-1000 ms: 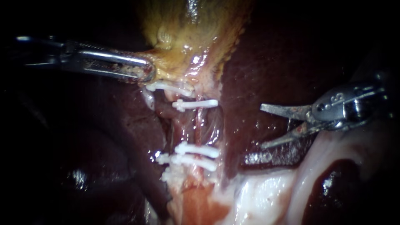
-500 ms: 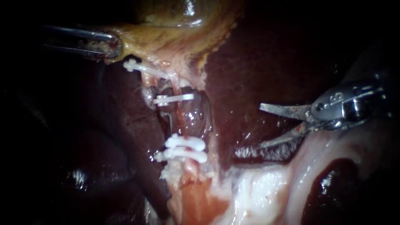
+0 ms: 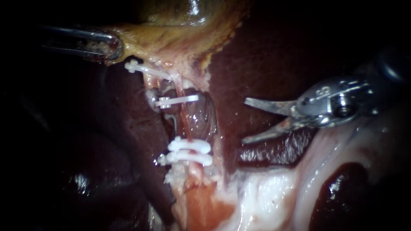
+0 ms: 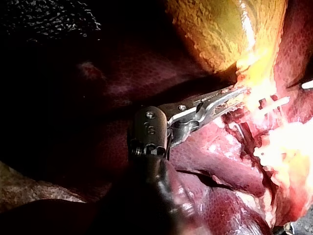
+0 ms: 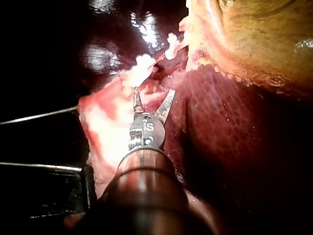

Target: Go to the cutting position right tube

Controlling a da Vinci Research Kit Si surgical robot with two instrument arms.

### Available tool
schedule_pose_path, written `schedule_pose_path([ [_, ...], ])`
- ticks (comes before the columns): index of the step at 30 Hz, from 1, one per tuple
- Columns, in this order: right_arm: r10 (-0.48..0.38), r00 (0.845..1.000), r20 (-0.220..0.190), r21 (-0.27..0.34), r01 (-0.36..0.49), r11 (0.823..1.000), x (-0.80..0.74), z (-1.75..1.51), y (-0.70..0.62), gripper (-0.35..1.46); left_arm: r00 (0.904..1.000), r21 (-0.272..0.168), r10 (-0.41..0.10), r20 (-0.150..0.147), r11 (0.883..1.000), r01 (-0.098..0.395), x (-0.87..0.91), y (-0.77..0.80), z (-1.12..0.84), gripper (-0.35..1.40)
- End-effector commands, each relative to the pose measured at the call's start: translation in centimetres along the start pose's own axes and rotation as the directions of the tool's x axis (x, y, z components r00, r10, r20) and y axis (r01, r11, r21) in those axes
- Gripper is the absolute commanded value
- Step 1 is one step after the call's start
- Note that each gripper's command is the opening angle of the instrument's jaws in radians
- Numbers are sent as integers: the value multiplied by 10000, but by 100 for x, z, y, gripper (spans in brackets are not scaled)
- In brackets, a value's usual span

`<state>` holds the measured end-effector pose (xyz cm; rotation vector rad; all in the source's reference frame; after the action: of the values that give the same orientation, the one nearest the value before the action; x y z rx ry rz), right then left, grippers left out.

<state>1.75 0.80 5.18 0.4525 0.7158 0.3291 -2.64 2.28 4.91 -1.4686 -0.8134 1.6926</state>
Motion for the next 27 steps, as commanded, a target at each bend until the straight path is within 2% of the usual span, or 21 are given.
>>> schedule_pose_path([
  [1, 133, 9999, 32, 179, -133, 9998, 3, 8, 1, 143, 10000, 4, 0, 0, 10000, 0, 0, 0, 1, -35],
  [9, 936, 9956, 84, 878, -940, 9917, 8, 58, 6, 142, 10000, 12, 1, -3, 10000, -1, 0, 0, 1, -35],
  [13, 1186, 9926, -256, 1482, -1135, 9824, 10, 83, 11, 138, 10000, 12, 1, -4, 10000, -1, 0, 0, 2, -35],
  [20, 1665, 9847, -511, 2430, -1494, 9585, 12, 123, 20, 138, 10000, 14, 1, -5, 10000, -1, 0, 0, 2, -35],
  [27, 1794, 9806, -785, 2774, -1514, 9487, 17, 143, 22, 138, 10000, 22, 1, -8, 10000, -1, 0, 0, 3, -35],
])
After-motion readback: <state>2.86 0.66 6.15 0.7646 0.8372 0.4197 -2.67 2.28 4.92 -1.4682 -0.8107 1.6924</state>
